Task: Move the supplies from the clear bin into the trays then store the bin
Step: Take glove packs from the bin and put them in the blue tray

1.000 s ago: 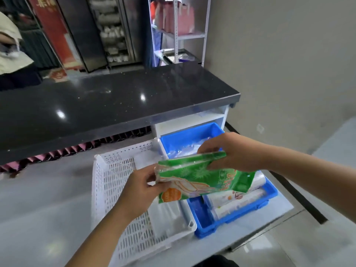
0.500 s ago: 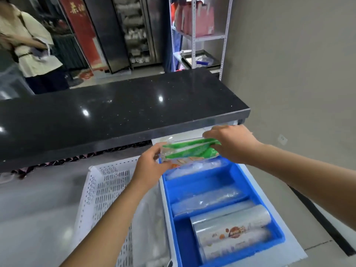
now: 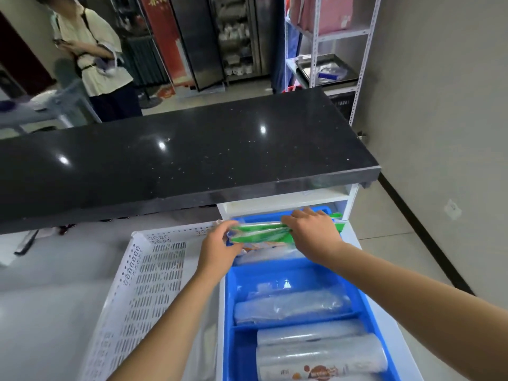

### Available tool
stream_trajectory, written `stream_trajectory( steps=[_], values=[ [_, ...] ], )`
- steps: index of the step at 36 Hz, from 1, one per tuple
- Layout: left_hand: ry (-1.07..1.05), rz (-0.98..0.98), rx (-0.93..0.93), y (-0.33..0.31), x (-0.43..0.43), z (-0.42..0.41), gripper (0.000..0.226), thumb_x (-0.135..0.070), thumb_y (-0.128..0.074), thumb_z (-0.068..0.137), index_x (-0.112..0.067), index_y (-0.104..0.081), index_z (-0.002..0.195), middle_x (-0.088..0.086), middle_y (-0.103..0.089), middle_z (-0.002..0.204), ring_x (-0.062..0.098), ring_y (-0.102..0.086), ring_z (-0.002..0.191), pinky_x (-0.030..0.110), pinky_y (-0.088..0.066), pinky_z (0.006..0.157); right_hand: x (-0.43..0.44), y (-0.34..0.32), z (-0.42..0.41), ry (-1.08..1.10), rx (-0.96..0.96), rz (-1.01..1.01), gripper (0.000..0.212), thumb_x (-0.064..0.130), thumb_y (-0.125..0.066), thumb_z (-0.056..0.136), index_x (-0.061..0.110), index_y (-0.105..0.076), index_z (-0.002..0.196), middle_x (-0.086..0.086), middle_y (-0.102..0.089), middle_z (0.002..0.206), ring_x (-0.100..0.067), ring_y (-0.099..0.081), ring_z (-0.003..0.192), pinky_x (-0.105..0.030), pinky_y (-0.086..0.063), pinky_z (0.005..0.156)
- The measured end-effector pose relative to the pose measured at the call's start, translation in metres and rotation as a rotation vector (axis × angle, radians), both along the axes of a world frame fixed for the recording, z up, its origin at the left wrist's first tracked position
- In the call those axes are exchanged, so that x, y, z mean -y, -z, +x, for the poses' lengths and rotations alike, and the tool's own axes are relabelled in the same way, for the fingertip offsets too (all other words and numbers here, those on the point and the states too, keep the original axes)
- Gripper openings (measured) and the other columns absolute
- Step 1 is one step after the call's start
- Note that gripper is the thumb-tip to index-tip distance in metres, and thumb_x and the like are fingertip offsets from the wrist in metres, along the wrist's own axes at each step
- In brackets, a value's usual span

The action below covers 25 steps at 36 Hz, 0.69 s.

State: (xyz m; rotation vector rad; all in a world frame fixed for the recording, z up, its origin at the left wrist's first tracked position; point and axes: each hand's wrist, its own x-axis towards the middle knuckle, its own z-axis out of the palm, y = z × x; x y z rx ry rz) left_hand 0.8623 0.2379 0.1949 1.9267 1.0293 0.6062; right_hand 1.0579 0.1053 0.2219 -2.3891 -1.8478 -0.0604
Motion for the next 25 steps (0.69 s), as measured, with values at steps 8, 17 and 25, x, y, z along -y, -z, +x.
stream_trajectory(
  steps=[8, 17, 25],
  values=[
    [-0.059, -0.19, 0.029, -0.008, -0.018, -0.005, 0.042, -0.004, -0.08, 0.077, -0.032, -0.066, 0.105, -0.007, -0.074, 0.095, 0.013, -0.071, 0.088, 0.024, -0.056, 0.075, -0.016, -0.019, 0.008, -0.03, -0.09, -0.107, 0.045, 0.007, -0.049, 0.081, 0.023, -0.054, 0.123, -0.007, -0.068, 0.107, -0.032, -0.06, 0.103, -0.037, -0.032, 0.075],
    [-0.133, -0.107, -0.034, -0.017, 0.027, -0.008, 0.05, -0.009, -0.067, 0.089, -0.024, -0.054, 0.135, -0.006, -0.058, 0.135, 0.015, -0.052, 0.128, 0.034, -0.042, 0.106, 0.003, 0.022, -0.006, 0.077, -0.098, 0.009, 0.062, 0.019, -0.049, 0.091, 0.024, -0.03, 0.15, -0.005, -0.019, 0.163, -0.029, -0.007, 0.152, -0.061, 0.0, 0.118],
    [-0.17, -0.033, -0.045, -0.028, 0.107, -0.054, 0.051, -0.014, -0.068, 0.09, -0.034, -0.052, 0.134, -0.021, -0.052, 0.137, 0.002, -0.047, 0.127, 0.023, -0.034, 0.109, 0.062, 0.018, -0.039, 0.17, -0.565, 0.046, 0.059, 0.053, -0.046, 0.095, 0.034, -0.035, 0.149, 0.003, -0.019, 0.164, -0.019, -0.012, 0.151, -0.049, -0.014, 0.12]
  ],
)
